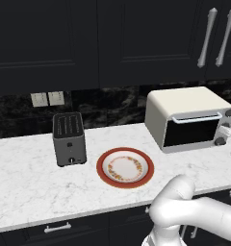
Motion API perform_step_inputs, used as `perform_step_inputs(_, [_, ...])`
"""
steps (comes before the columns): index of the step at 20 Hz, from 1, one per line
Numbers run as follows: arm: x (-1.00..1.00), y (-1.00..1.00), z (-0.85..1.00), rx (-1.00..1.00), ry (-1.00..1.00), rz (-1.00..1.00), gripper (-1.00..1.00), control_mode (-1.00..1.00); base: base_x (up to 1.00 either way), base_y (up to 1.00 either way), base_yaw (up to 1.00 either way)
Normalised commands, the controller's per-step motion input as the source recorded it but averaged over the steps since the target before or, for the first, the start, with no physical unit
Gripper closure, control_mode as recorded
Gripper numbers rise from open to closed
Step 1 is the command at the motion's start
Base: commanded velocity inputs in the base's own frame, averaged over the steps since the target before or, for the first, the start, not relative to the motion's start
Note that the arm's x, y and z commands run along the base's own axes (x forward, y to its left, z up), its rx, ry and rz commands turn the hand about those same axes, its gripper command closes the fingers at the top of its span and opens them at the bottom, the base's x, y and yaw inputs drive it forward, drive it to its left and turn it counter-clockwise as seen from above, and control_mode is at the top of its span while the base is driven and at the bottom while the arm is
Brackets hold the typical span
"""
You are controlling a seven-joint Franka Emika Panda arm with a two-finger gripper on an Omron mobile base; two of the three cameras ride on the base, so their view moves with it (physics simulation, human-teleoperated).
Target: Pick up the kebab skewer and baguette bread, and place them inside the toaster oven. Close the toaster oven door and start by setting the timer.
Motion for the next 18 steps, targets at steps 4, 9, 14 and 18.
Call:
perform_step_inputs(4, [-0.04,0.00,-0.03,0.19,0.00,-0.11,1.00,-1.00,0.00,0.00,0.00])
perform_step_inputs(9, [-0.11,0.00,0.00,0.21,0.00,-0.10,1.00,-1.00,0.00,0.00,0.00])
perform_step_inputs(14, [-0.08,0.00,0.00,0.24,0.00,-0.09,1.00,-1.00,0.00,0.00,0.00])
perform_step_inputs(18, [-0.10,-0.06,0.00,0.26,-0.01,-0.07,1.00,-1.00,0.00,0.00,0.00])
